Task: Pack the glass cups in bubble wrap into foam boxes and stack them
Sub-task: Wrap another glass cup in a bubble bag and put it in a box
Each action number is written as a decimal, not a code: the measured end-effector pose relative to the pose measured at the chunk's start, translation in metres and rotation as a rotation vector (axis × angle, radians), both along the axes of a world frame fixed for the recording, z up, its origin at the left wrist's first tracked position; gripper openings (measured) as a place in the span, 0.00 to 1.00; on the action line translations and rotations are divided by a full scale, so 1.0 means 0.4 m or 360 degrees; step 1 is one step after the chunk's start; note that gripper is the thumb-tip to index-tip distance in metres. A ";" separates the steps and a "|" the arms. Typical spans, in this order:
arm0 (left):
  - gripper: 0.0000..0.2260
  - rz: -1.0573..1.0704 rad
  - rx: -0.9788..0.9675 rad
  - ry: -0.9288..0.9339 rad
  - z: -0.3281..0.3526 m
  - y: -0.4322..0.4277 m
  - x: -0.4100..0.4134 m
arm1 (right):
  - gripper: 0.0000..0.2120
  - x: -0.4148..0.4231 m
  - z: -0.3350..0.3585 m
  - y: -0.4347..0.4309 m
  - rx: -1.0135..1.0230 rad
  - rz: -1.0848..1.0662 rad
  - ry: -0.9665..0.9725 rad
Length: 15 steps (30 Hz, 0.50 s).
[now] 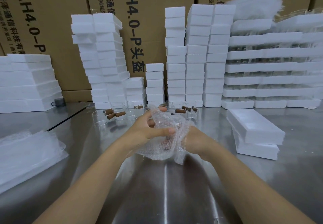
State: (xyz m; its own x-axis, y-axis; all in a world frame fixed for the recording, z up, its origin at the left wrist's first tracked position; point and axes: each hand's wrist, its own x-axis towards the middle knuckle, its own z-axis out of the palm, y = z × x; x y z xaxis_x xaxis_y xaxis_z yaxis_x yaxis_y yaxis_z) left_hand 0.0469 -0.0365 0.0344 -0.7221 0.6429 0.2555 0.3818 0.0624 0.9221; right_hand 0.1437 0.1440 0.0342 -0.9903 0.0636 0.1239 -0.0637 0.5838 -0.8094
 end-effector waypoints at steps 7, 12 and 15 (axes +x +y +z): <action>0.36 0.0303 0.0197 -0.0030 0.007 0.000 0.003 | 0.12 -0.019 0.000 -0.002 -0.0062 -0.0105 0.0246; 0.33 0.0522 0.0365 -0.0147 0.015 -0.013 0.001 | 0.16 -0.029 -0.005 -0.001 -0.0458 -0.0264 0.0192; 0.33 0.0535 0.0407 -0.0198 0.019 -0.015 0.005 | 0.30 -0.039 0.000 -0.001 -0.0614 -0.0328 0.0141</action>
State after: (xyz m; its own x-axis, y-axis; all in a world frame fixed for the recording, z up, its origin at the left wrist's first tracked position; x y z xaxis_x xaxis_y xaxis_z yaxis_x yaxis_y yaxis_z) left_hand 0.0489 -0.0426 0.0422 -0.9157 0.2943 0.2737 0.2644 -0.0719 0.9617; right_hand 0.1283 0.1436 0.0342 -0.9387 0.3166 0.1363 -0.0569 0.2479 -0.9671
